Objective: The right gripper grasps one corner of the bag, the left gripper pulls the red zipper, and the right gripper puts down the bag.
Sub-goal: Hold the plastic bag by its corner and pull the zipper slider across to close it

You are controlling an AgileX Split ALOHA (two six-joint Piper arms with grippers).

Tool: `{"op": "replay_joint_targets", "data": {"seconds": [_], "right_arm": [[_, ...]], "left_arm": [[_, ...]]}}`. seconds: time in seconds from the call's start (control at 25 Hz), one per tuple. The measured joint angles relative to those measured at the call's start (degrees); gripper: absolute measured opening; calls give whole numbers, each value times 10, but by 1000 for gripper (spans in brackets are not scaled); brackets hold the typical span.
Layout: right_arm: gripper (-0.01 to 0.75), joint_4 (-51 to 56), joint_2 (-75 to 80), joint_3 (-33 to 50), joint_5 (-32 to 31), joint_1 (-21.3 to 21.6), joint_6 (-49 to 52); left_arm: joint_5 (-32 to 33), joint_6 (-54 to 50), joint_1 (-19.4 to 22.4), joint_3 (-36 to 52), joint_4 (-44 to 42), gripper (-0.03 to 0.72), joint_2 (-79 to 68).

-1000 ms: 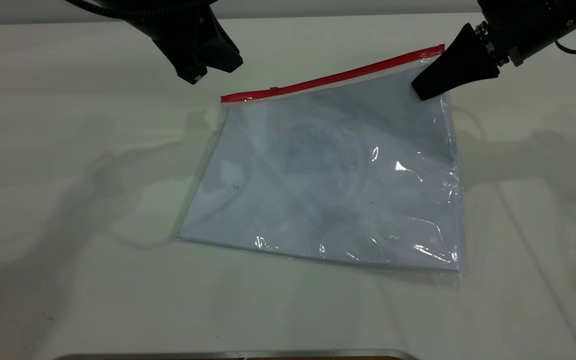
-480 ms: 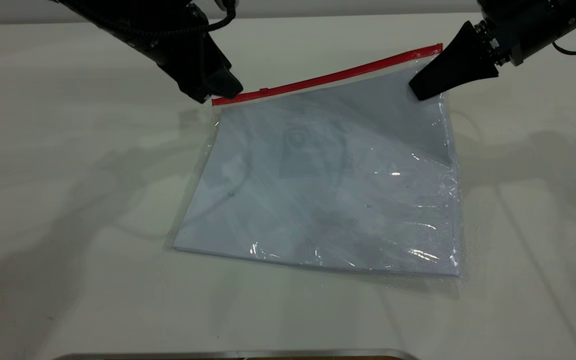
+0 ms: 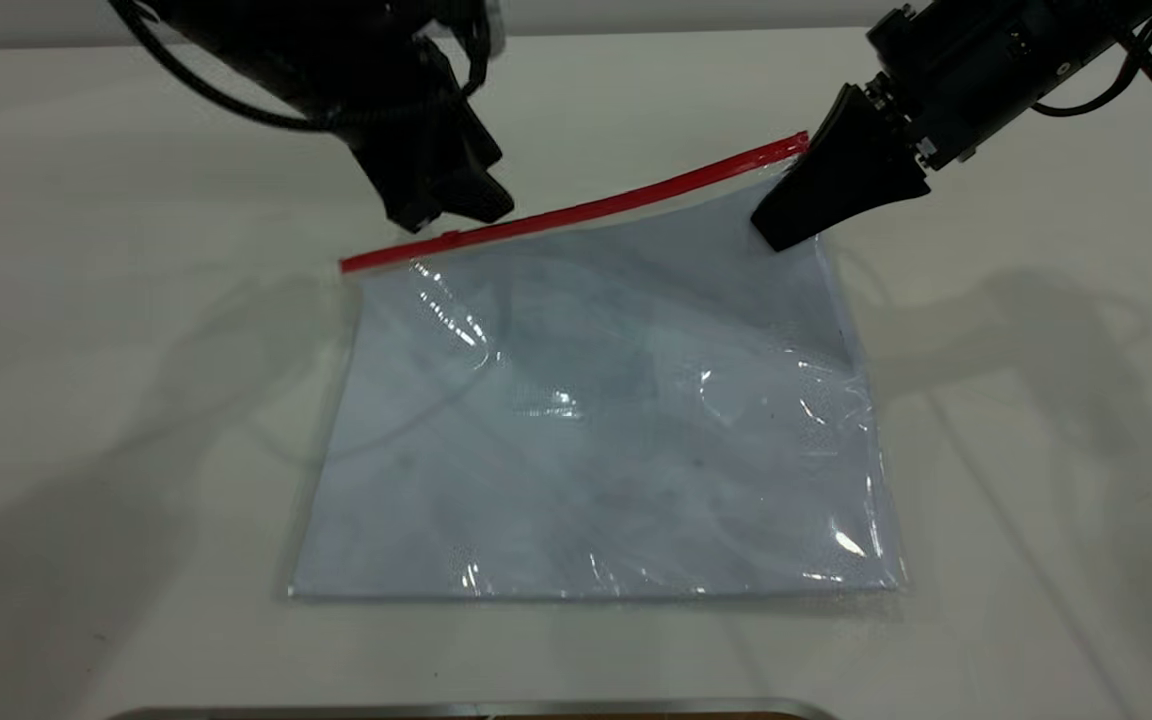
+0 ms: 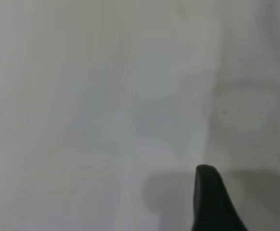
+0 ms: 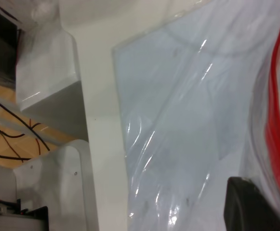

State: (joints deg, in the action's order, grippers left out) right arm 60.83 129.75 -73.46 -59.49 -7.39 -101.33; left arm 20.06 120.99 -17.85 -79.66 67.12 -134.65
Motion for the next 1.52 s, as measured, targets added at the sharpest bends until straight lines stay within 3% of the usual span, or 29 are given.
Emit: {"op": "replay_joint_targets", "data": {"seconds": [0.32, 0.56, 1.04, 1.52], "right_arm": [[42, -6, -1, -10, -11, 0, 0], [42, -13, -1, -10, 20, 0, 2], [42, -26, -1, -10, 52, 0, 7], [43, -31, -1, -10, 46, 0, 12]], "left_arm": [[4, 1, 0, -2, -6, 460, -3], [14, -28, 0, -2, -17, 460, 6], [76, -185, 0, -2, -195, 460, 15], [70, -190, 25, -2, -197, 460, -7]]}}
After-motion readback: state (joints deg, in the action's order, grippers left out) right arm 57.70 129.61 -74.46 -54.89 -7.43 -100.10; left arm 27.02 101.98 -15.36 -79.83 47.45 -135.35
